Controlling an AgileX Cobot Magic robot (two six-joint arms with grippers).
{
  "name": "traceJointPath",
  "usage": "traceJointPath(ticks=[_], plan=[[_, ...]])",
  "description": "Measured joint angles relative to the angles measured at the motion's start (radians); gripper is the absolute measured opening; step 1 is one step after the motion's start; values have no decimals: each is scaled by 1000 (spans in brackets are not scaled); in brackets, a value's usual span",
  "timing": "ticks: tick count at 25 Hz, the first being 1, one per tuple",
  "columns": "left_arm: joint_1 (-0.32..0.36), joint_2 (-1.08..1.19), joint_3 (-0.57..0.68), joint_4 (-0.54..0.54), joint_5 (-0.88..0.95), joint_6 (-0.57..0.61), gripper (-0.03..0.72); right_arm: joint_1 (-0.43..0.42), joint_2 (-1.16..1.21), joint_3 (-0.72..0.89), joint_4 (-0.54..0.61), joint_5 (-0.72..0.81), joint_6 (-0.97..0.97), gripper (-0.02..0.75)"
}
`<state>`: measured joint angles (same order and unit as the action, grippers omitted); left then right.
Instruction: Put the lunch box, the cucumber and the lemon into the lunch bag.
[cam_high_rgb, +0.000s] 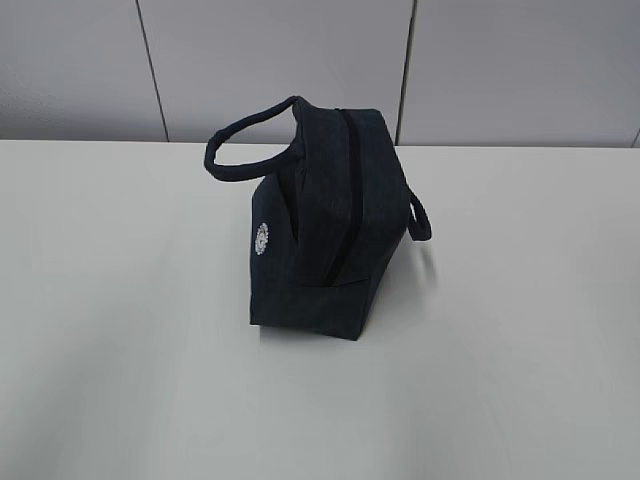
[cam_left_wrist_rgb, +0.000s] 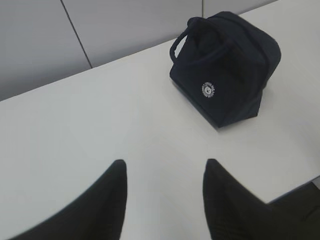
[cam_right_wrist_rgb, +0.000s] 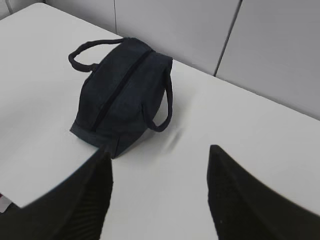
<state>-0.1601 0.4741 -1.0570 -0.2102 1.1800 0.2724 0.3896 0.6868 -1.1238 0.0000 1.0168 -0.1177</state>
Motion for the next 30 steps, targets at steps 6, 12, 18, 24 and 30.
traceJointPath(ticks=[6, 12, 18, 24, 30], plan=[[0, -170, 129, 32, 62, -50, 343, 0, -225, 251, 0, -4, 2, 454], [0, -321, 279, 39, 87, -103, 342, 0, -381, 417, 6, -6, 4, 454], [0, -456, 383, 43, 88, -114, 327, 1, -497, 557, 6, 22, 20, 454], [0, -462, 430, 49, 95, -115, 326, 1, -626, 582, 8, 139, 43, 454], [0, -462, 493, 76, 95, -116, 312, 1, -703, 613, 0, 163, 86, 431]])
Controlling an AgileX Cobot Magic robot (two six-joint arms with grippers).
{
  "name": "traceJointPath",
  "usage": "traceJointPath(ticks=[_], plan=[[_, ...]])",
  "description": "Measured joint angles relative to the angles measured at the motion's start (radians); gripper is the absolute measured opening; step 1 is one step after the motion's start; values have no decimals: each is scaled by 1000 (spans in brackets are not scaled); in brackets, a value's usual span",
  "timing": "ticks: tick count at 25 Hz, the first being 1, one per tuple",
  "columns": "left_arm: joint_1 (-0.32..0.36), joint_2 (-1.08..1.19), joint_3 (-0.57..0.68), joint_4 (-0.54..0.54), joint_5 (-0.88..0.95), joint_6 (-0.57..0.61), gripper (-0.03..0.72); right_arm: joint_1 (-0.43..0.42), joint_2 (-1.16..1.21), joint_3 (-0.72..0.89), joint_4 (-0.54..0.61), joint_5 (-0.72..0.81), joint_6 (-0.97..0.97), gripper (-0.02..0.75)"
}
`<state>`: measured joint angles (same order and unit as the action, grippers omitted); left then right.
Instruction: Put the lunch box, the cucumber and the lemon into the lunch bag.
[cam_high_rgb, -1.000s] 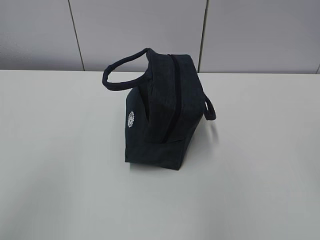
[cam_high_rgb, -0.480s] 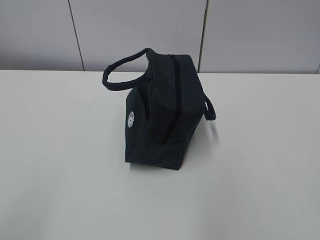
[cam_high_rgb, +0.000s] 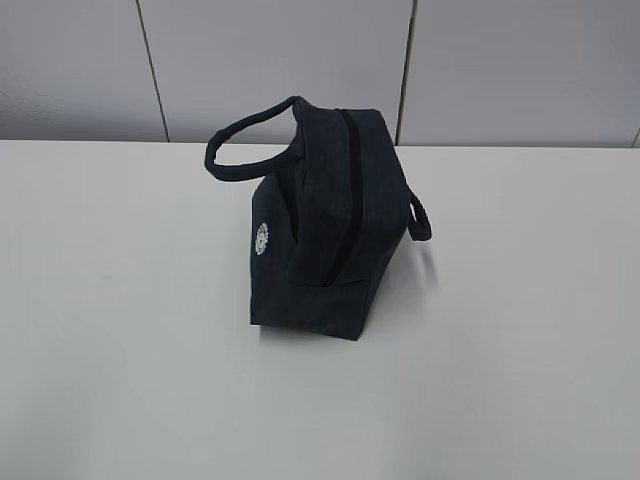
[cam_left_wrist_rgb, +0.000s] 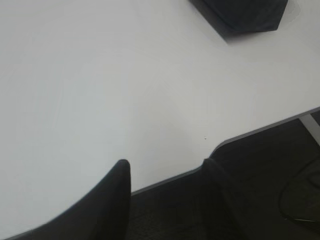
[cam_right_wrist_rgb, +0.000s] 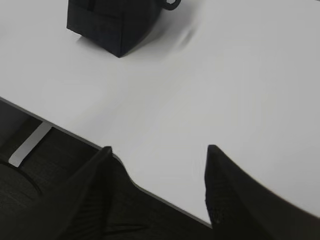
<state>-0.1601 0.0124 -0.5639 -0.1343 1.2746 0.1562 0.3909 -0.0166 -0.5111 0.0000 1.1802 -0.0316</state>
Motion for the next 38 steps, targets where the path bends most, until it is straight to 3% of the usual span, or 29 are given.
traceJointPath(ticks=[10, 26, 38], plan=[[0, 0, 27, 24, -102, 0, 309, 0, 0, 15, 0, -18, 11, 308], [0, 0, 54, 29, -158, 0, 272, -11, 0, 17, 0, -26, 11, 298], [0, 0, 54, 29, -158, 0, 249, -395, 0, 17, 0, -26, 11, 297]])
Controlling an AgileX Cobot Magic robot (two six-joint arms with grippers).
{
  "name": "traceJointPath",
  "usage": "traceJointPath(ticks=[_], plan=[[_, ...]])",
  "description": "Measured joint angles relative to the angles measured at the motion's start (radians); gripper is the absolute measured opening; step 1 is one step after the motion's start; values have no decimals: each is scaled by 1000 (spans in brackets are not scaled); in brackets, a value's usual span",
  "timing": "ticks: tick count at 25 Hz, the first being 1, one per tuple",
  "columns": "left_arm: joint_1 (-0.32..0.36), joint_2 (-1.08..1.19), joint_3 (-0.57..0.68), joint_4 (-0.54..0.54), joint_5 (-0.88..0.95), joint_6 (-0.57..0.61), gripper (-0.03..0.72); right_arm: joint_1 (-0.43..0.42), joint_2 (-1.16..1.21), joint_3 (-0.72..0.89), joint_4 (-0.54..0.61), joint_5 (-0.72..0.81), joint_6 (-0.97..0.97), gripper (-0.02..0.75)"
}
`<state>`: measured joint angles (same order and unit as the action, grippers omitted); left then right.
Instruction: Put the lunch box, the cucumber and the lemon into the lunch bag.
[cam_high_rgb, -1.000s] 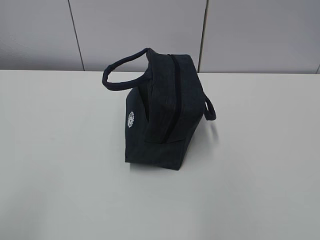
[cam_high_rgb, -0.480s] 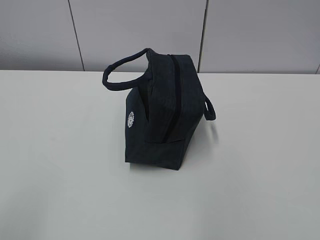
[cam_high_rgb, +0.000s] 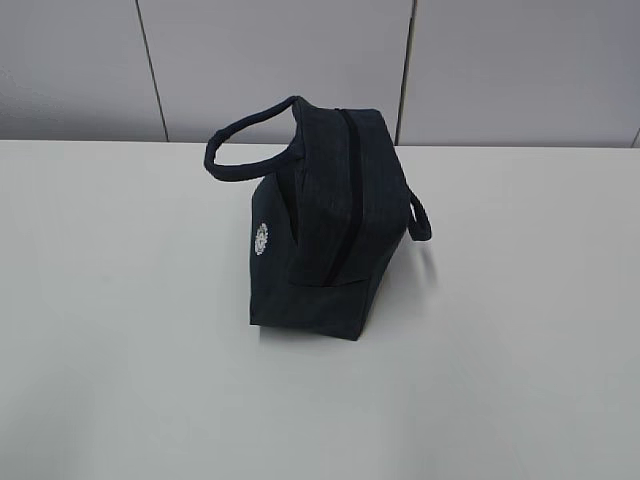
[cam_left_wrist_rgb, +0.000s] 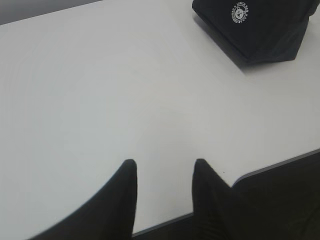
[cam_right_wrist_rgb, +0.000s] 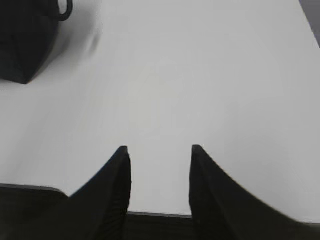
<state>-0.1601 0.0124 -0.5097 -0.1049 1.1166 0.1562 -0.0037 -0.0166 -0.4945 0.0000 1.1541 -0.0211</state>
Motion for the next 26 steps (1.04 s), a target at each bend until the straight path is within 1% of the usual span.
traceJointPath(ticks=[3, 8, 26], plan=[[0, 0, 0, 0, 0, 0, 249, -44, 0, 0, 0, 0, 0, 297], [0, 0, 0, 0, 0, 0, 249, -86, 0, 0, 0, 0, 0, 297], [3, 0, 0, 0, 0, 0, 249, -93, 0, 2, 0, -2, 1, 297]])
